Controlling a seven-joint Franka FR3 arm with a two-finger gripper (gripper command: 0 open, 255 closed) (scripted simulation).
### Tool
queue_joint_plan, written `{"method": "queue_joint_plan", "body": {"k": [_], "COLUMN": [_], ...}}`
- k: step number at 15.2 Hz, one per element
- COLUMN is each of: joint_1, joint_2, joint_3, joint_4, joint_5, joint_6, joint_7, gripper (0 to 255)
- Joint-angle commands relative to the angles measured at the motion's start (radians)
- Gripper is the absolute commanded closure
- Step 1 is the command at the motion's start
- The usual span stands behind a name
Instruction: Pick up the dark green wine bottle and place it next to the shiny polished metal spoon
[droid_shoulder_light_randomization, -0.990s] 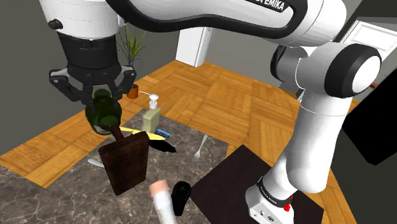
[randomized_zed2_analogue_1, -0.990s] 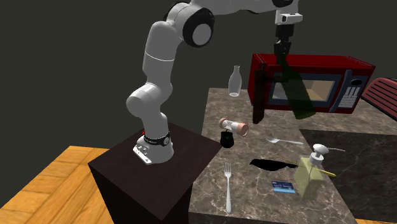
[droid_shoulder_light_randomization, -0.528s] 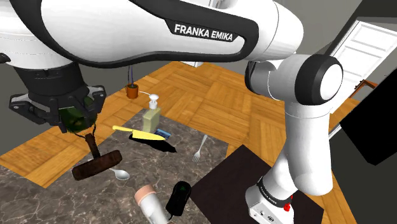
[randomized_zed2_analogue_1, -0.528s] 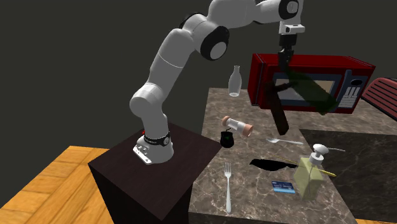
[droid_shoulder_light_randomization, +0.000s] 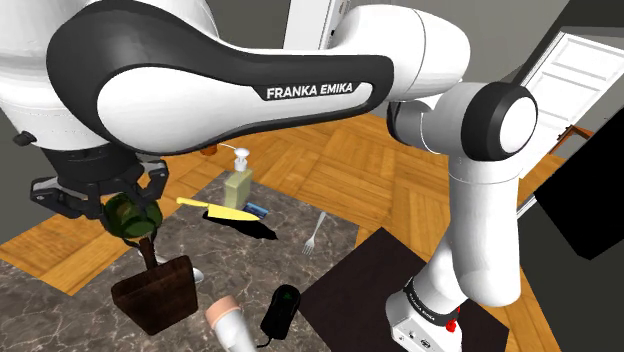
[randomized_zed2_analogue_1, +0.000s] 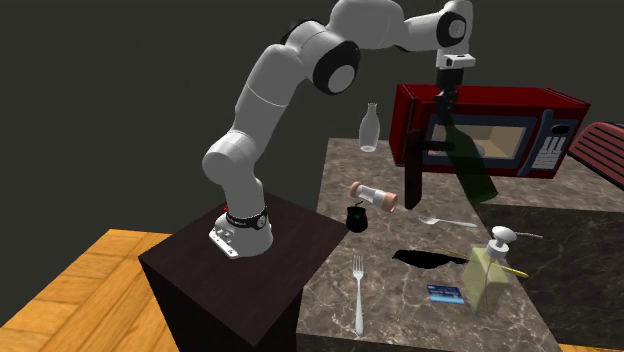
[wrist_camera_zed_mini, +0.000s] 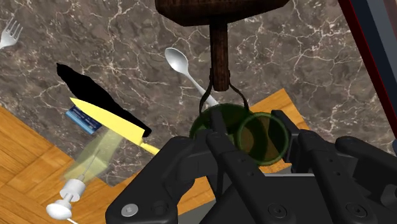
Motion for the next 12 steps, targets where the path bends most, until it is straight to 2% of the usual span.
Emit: {"method": "queue_joint_plan", "body": {"k": [1,3,11,12], "joint_1": [-0.007,-0.015,-0.016,-0.015], "joint_2": [0.0,0.0,0.001,0.001], "joint_3": [0.0,0.0,0.001,0.001], "joint_4": [-0.03,-0.058,-0.058,-0.057], "joint_5": [-0.002,-0.004,-0.005,-0.005], "joint_6": [0.028,0.055,0.054,0.053], "joint_7": [0.009,0.016,0.017,0.017], "gripper": [255,255,255,0]}}
